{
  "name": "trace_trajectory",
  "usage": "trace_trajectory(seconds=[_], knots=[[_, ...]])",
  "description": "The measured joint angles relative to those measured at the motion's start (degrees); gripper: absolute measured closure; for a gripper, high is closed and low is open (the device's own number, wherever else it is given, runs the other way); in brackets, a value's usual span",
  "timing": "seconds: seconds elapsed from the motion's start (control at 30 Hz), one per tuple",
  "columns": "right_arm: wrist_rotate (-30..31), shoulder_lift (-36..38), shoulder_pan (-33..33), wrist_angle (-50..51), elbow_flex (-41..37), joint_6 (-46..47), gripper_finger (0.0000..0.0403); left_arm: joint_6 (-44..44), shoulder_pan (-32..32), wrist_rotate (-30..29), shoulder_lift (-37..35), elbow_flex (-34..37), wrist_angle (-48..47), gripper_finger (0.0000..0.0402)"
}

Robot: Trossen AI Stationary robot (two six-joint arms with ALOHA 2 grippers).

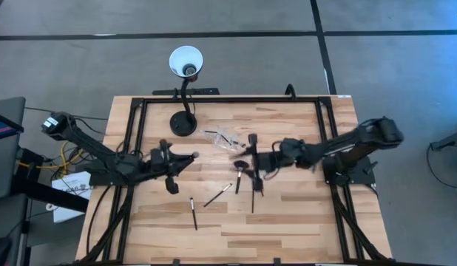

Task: Sort items
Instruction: Put the powder brush into the middle section of the transparent organizer

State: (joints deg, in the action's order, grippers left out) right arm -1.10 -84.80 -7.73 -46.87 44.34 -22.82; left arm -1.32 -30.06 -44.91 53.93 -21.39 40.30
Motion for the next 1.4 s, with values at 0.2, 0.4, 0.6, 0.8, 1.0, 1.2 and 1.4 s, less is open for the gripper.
trace_trajectory(seconds=[0.2,0.4,0.6,0.8,1.0,1.2,1.4], knots=[[-2.68,-15.3,5.79,-18.34,2.05,10.16,0.0249,-7.73,5.21,13.45,0.38,-0.02,10.17,0.0366],[-7.04,-26.55,6.4,-19.91,13.7,14.37,0.0249,-7.87,9.78,18.56,1.18,-0.02,10.29,0.0362],[-7.96,-31.83,6.62,-18.42,24.21,15.11,0.0249,-7.89,10.68,18.89,2.52,-0.02,10.64,0.0366],[-8.61,-32.64,7.16,-12.99,28.46,18.41,0.0249,-10.3,10.68,19.83,2.44,-0.02,12.03,0.0364],[-9.08,-32.65,7.02,-12.09,28.63,17.88,0.0263,-10.47,10.68,20.14,2.52,-0.02,12.01,0.0364],[-9.94,-32.65,7.1,-11.78,29.37,17.89,0.0321,-10.49,10.68,20.07,2.42,-0.02,12.28,0.0362],[-9.98,-32.65,7.08,-11.74,29.46,17.93,0.0375,-10.46,10.66,20.07,2.39,-0.02,12.4,0.0347]])
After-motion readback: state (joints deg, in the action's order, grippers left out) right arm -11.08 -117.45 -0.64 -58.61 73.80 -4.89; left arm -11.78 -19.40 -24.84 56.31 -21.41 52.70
